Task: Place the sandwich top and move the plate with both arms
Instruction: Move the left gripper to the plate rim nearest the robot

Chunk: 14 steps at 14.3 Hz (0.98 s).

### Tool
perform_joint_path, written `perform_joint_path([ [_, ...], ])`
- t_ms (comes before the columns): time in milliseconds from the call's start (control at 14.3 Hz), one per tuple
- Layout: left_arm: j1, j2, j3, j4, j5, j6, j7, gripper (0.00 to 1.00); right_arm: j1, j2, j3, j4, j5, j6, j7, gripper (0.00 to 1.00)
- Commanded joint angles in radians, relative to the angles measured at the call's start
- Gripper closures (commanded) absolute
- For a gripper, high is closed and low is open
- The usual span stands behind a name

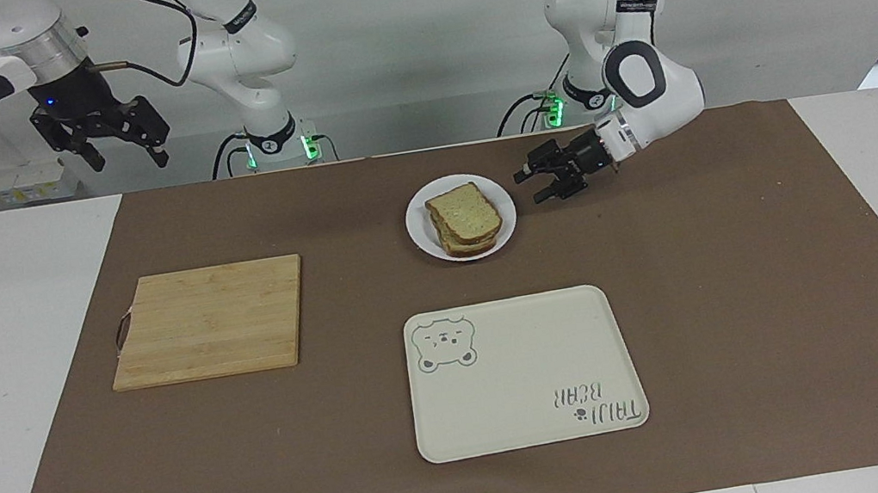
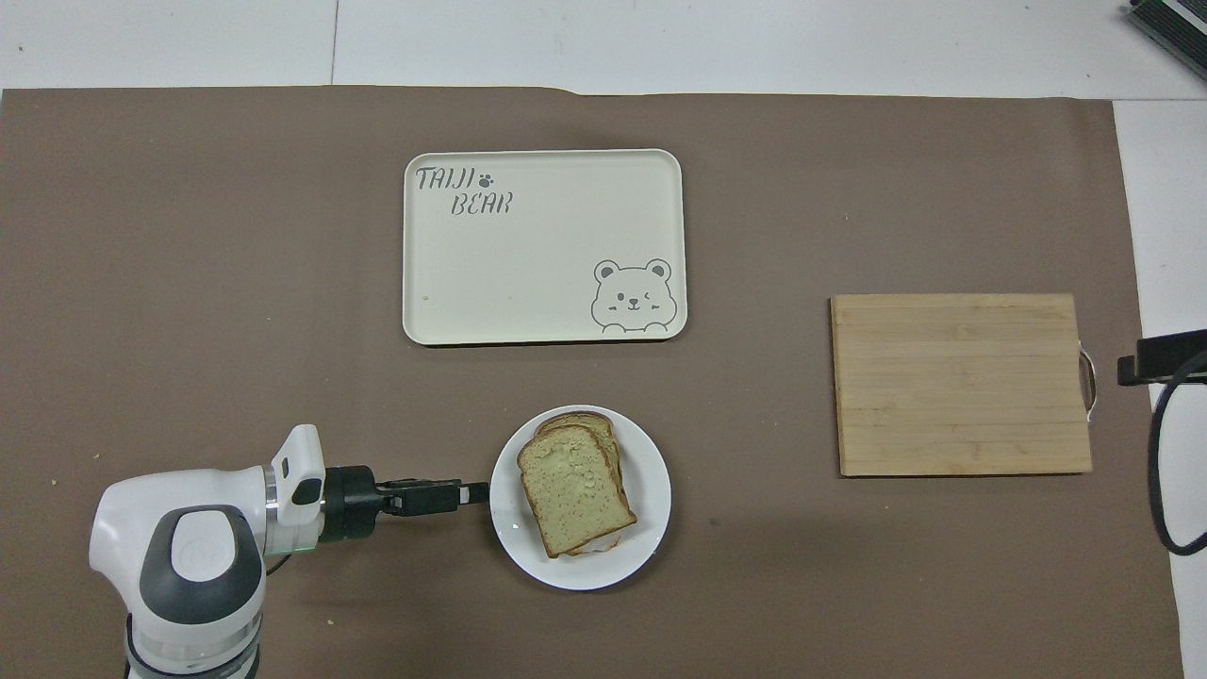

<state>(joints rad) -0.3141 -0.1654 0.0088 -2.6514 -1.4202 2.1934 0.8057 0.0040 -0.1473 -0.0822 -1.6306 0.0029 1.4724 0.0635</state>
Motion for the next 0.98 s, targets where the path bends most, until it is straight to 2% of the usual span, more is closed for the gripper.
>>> perform_joint_path([
  [0,-0.049,0.044,0.014,-0.007,-0.048,0.054,0.020,0.14,-0.004,-0.011,0.012,-0.009,-0.017,0.008,-0.043,0.00],
  [140,-0.051,0.059,0.014,-0.007,-0.055,0.057,0.020,0.18,-0.004,-0.011,0.012,-0.011,-0.020,0.014,-0.066,0.00],
  [279,-0.072,0.079,0.014,-0.007,-0.089,0.062,0.020,0.30,-0.004,-0.014,0.012,-0.018,-0.020,0.032,-0.079,0.00],
  [419,-0.132,0.086,0.014,-0.007,-0.143,0.119,0.026,0.33,-0.004,-0.012,0.010,-0.022,-0.020,0.034,-0.138,0.00],
  [489,-0.154,0.089,0.014,-0.009,-0.167,0.152,0.027,0.39,-0.004,-0.014,0.012,-0.022,-0.021,0.031,-0.145,0.00],
  [559,-0.172,0.099,0.014,-0.009,-0.187,0.163,0.027,0.58,-0.004,-0.014,0.012,-0.022,-0.023,0.029,-0.146,0.00],
  [628,-0.177,0.102,0.014,-0.010,-0.189,0.163,0.027,0.82,-0.004,-0.014,0.012,-0.022,-0.034,0.029,-0.148,0.00],
  [698,-0.177,0.101,0.014,-0.015,-0.189,0.157,0.027,1.00,-0.004,-0.014,0.012,-0.022,-0.043,0.028,-0.151,0.00],
  [908,-0.175,0.095,0.014,-0.012,-0.189,0.151,0.027,1.00,-0.007,-0.012,0.010,-0.018,-0.046,0.020,-0.146,0.00],
])
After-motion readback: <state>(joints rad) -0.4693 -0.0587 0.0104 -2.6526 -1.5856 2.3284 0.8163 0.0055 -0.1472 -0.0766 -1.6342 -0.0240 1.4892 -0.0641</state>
